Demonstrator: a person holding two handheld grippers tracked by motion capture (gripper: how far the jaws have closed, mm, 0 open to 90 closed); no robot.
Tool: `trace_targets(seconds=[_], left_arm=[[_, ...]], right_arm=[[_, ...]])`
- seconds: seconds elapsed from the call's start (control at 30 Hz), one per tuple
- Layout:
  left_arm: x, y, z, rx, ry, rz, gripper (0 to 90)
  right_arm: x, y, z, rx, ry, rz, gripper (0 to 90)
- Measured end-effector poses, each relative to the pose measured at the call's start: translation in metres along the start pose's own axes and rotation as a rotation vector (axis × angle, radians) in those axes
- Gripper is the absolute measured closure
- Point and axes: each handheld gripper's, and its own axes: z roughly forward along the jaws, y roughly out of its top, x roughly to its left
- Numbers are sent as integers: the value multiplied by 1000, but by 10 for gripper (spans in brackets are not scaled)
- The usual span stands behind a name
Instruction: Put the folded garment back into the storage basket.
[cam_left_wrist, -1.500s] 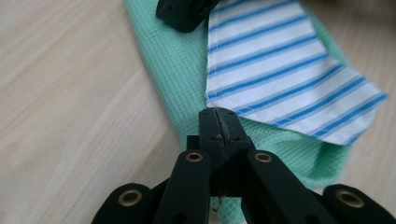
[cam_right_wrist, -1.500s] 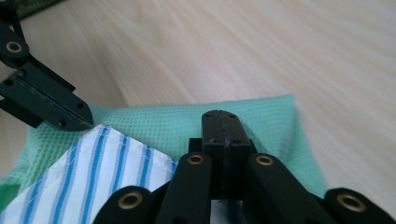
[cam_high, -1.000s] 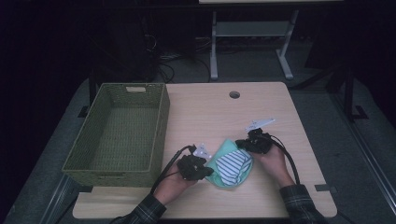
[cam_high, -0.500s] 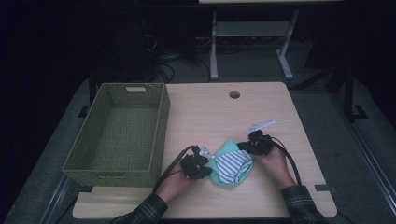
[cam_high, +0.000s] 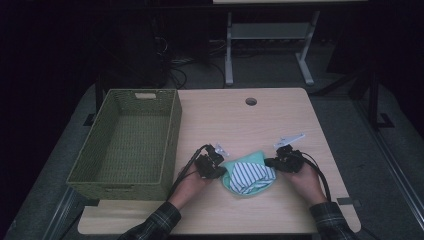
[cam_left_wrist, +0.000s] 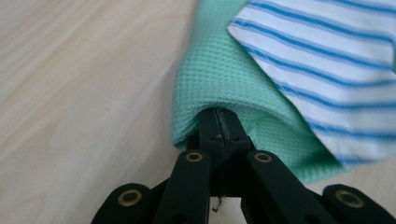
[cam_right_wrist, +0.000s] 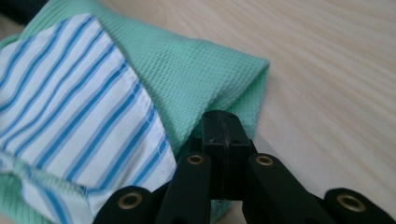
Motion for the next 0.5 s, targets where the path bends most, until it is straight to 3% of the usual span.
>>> trace_targets(seconds=[0.2, 0.5], left_arm=[[9, 13, 7, -2, 20, -25, 894], [25, 31, 19, -10, 38, -28, 894]], right_arm=[[4, -11, -10, 10, 4, -2, 899], [14, -24, -19, 13, 45, 9, 899]])
